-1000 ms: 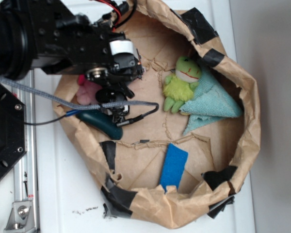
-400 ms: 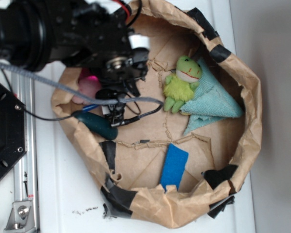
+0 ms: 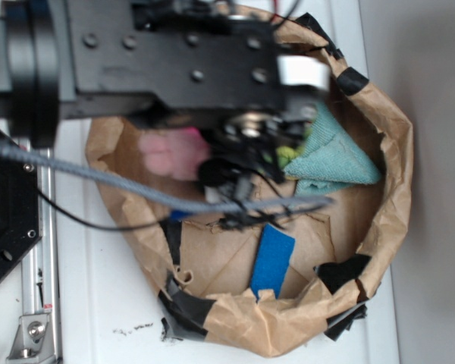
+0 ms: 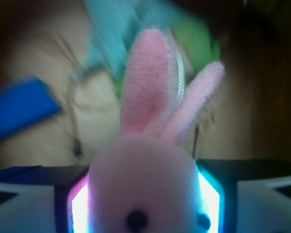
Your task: Grab the pink bunny.
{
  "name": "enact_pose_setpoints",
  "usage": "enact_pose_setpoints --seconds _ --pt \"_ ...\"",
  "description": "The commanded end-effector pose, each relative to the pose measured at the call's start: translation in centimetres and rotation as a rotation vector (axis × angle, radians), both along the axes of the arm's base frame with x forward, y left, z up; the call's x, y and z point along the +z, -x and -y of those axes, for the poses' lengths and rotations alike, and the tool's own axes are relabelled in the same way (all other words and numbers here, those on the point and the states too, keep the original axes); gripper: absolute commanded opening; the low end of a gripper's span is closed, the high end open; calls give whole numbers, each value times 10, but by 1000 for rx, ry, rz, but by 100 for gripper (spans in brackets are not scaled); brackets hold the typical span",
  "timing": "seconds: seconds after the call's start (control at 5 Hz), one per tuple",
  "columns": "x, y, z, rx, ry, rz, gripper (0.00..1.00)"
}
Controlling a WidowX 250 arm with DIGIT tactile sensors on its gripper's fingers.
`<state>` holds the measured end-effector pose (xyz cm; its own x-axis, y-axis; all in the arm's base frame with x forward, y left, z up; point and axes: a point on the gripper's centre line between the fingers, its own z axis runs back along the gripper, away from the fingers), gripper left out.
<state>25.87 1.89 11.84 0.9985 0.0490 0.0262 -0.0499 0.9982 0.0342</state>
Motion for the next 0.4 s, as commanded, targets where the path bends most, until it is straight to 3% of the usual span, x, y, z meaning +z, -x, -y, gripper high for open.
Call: enact_pose_setpoints --seconds 0.0,0.2 --pt "32 -15 25 -66 -25 154 0" --pt "23 -17 23 -72 -33 166 0"
